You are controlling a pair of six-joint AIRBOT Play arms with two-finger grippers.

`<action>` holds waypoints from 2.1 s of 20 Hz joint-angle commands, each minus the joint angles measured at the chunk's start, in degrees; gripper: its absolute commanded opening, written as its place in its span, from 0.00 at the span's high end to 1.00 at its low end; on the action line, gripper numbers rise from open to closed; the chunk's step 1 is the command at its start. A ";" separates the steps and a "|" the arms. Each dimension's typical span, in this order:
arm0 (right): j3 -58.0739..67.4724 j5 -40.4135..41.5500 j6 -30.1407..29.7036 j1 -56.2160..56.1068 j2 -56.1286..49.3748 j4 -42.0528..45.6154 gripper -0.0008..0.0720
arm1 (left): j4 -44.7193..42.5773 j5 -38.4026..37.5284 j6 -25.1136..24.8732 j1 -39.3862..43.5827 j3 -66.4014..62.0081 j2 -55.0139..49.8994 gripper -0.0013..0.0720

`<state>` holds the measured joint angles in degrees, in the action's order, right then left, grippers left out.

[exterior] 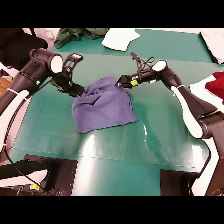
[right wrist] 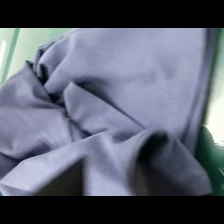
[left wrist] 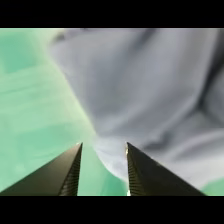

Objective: Fold the shirts.

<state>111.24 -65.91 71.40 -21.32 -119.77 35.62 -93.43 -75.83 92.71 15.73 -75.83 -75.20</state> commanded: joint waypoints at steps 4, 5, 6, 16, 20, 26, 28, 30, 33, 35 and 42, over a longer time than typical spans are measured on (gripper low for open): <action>4.28 -9.81 1.01 0.09 -0.96 0.22 0.98 | 16.11 16.00 -3.13 -6.25 0.00 -0.13 0.52; 3.52 -10.38 1.01 0.55 0.07 0.83 0.98 | 19.28 18.05 -4.35 -6.25 -0.13 -0.39 0.52; 2.75 -11.45 1.09 0.72 1.44 1.75 0.98 | 21.33 20.24 -4.96 -6.25 -0.22 -0.96 0.52; -28.70 -14.19 1.62 -6.51 28.39 12.59 0.98 | 30.97 16.35 -8.83 -6.25 -18.03 -26.23 0.00; -41.40 -9.53 1.95 -6.69 37.64 12.44 0.98 | 33.51 20.39 -11.65 -6.23 -25.68 -31.65 0.08; -49.99 -7.50 2.71 -6.69 44.68 11.32 0.98 | 40.72 15.56 -21.00 -5.57 -39.67 -42.51 0.09; -50.56 -7.48 2.64 -6.71 45.11 10.75 0.98 | 37.77 13.75 -23.69 -4.85 -40.44 -43.87 0.10; -50.45 -6.38 2.60 -6.71 45.11 10.40 0.98 | 37.24 10.69 -27.06 -3.80 -40.41 -44.65 0.10; -50.42 -5.64 1.92 -6.88 45.11 10.36 0.98 | 39.47 9.42 -30.21 -1.90 -40.39 -45.40 0.10; -50.42 -5.64 1.53 -7.82 45.11 10.40 0.98 | 40.22 9.29 -32.35 -0.44 -40.41 -45.64 0.18; -50.38 -4.48 1.57 -12.31 45.11 10.43 0.98 | 38.58 13.05 -31.28 1.18 -40.48 -46.93 0.18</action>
<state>60.88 -71.11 73.06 -32.12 -74.70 46.02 -54.24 -64.47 61.39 16.43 -116.22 -122.08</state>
